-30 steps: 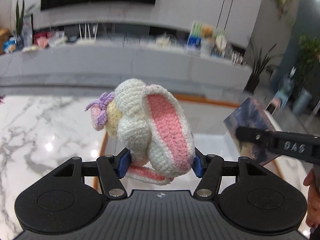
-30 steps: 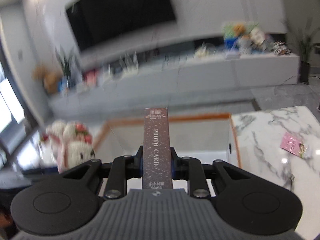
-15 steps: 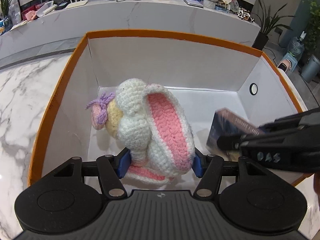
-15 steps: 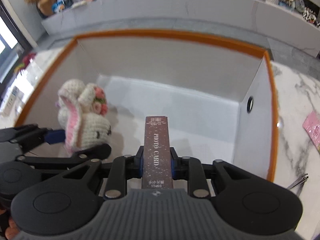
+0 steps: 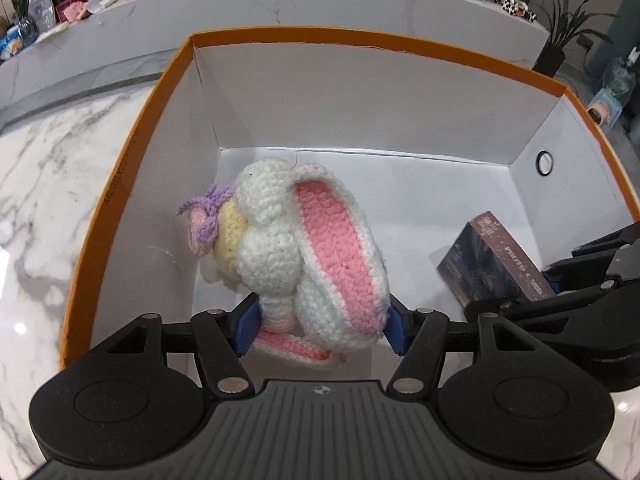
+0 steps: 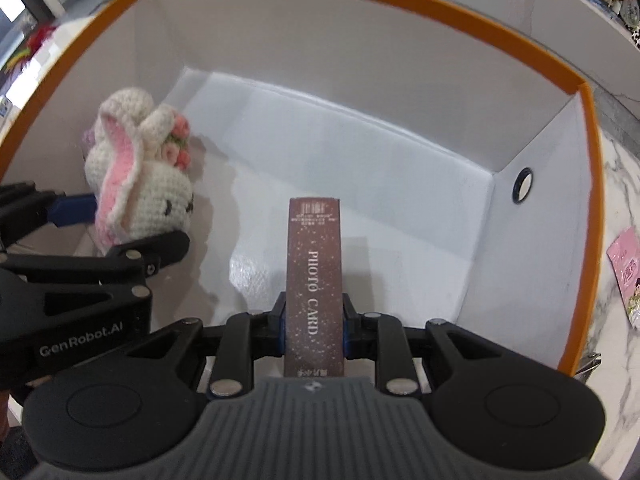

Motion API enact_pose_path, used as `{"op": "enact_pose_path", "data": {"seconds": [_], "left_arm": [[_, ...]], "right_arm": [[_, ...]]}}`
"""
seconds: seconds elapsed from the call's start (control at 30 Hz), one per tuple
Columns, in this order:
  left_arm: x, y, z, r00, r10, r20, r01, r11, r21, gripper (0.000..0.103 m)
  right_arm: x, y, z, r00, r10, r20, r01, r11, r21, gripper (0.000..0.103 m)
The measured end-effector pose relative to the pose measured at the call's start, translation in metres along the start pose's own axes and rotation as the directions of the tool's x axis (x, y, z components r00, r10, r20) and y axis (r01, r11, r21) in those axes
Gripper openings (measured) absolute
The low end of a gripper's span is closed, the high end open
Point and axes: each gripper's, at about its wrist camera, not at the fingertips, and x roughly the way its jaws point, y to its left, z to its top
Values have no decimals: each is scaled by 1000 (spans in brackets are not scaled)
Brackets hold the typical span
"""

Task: Organize objects
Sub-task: 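Carry the bunny and photo card box into the orange box with both tools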

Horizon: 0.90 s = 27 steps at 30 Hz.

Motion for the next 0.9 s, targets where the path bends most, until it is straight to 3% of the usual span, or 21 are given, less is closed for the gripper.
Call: {"op": "enact_pose_path", "data": {"seconds": [0.17, 0.57, 0.67, 0.77, 0.9], "left_arm": [[0, 0, 0, 1000, -22, -12, 22, 1000, -2, 74], [-6, 6, -8, 998, 34, -50, -34, 999, 12, 89], [-8, 11, -9, 998, 42, -41, -43, 999, -18, 90], [-17, 21, -9, 999, -1, -35, -1, 998, -62, 90], [-22, 26, -11, 999, -39, -26, 37, 995, -92, 90]], "right_arm": [[-1, -10, -7, 999, 2, -52, -2, 1000, 10, 24], [-15, -31, -32, 992, 10, -127, -10, 1000, -1, 26], [-25, -37, -41, 994, 10, -111, -10, 1000, 2, 43], [-37, -41, -49, 996, 14, -89, -15, 1000, -6, 59], [-55, -45, -61, 998, 0, -68, -2, 1000, -24, 67]]}}
